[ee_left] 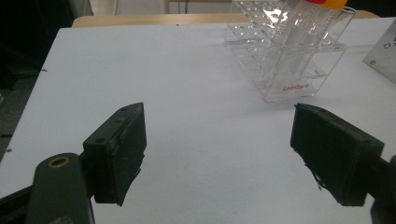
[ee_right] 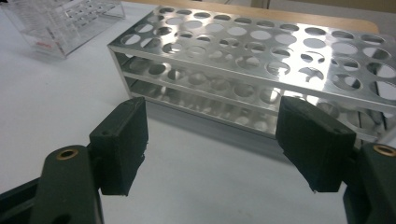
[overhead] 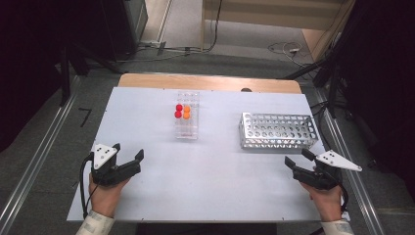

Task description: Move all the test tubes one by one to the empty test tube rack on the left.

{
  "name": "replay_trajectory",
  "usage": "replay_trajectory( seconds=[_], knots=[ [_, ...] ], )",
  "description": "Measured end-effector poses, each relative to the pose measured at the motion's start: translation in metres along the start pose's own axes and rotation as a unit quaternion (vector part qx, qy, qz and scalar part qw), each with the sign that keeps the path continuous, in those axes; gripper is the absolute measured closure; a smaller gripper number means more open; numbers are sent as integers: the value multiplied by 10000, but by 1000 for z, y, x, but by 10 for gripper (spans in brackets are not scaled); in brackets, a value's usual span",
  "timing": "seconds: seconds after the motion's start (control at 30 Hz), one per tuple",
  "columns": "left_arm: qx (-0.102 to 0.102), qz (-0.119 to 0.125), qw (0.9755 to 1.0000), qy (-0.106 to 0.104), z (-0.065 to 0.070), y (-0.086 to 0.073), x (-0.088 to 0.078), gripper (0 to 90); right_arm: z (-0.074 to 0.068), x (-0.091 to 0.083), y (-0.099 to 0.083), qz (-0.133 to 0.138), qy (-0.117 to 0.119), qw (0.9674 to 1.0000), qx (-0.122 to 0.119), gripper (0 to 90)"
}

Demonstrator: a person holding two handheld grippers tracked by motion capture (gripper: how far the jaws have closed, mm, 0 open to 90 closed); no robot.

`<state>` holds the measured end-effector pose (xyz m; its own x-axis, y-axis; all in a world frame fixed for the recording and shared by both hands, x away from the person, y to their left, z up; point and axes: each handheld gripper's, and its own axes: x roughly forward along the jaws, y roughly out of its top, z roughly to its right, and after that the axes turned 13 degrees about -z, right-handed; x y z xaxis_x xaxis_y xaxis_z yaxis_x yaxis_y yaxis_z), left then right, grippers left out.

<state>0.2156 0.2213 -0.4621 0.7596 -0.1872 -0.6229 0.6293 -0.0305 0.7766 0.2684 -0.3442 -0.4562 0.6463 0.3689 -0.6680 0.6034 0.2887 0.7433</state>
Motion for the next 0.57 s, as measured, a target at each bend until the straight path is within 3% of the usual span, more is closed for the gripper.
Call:
replay_trajectory(
  seconds=[0.47,0.57],
  knots=[
    [-117,-162,9994,267,-20,-12,-1,185,22,1,-17,-166,-249,9991,291,227],
    [-69,-310,9990,325,-21,-17,4,185,26,7,-21,-309,-312,9984,346,179]
  ],
)
